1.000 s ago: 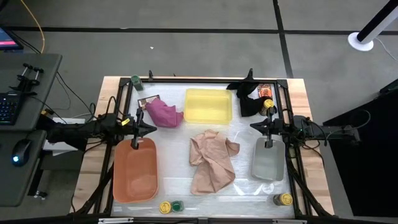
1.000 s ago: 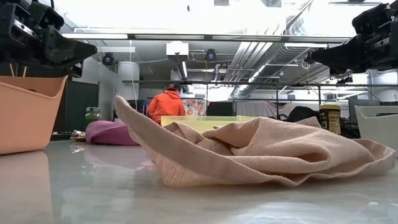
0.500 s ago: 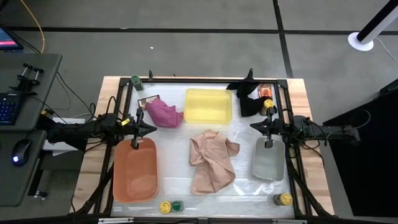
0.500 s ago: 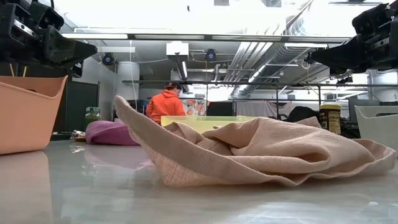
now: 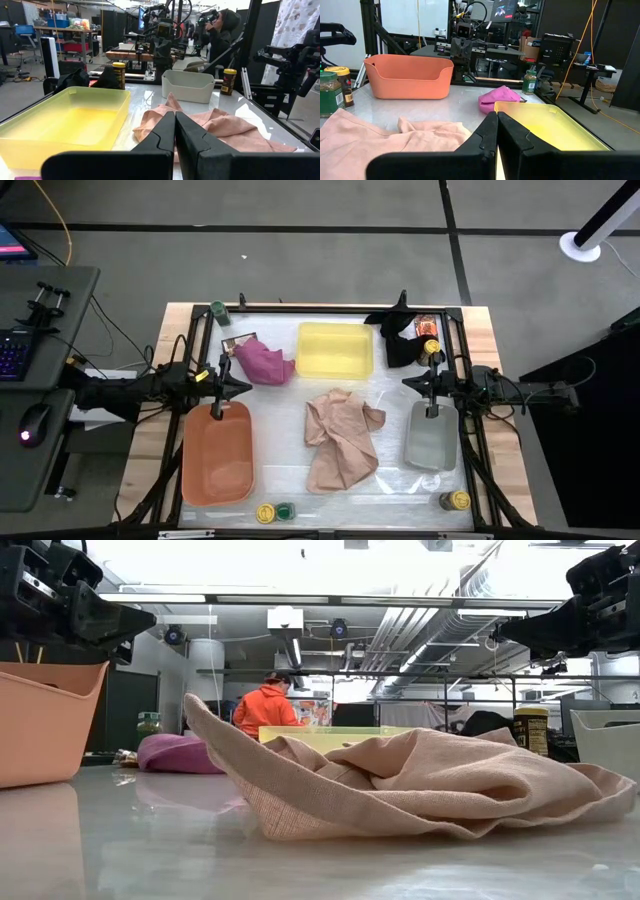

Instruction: Sort spices by type

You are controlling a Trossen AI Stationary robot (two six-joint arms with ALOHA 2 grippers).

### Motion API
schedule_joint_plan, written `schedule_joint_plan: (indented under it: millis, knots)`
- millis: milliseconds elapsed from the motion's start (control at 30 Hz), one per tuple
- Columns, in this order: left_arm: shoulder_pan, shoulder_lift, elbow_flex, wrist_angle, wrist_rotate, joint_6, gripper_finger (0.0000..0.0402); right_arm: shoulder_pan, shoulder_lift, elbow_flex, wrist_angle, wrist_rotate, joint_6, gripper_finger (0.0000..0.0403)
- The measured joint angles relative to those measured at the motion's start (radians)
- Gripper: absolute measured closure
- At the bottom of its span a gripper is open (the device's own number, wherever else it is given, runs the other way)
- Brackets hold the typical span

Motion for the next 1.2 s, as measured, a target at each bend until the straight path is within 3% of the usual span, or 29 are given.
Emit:
schedule_joint_plan:
  millis: [967,1100,1200]
  knots:
    - [0.0,0.0,0.0,0.0,0.0,0.0,0.0401,0.0,0.0,0.0,0.019,0.0,0.0,0.0402]
    - [0.0,0.0,0.0,0.0,0.0,0.0,0.0401,-0.002,0.002,0.0,0.374,-0.017,0.191,0.0402]
    - [0.0,0.0,0.0,0.0,0.0,0.0,0.0402,-0.002,0.006,0.003,0.719,0.113,0.435,0.0402]
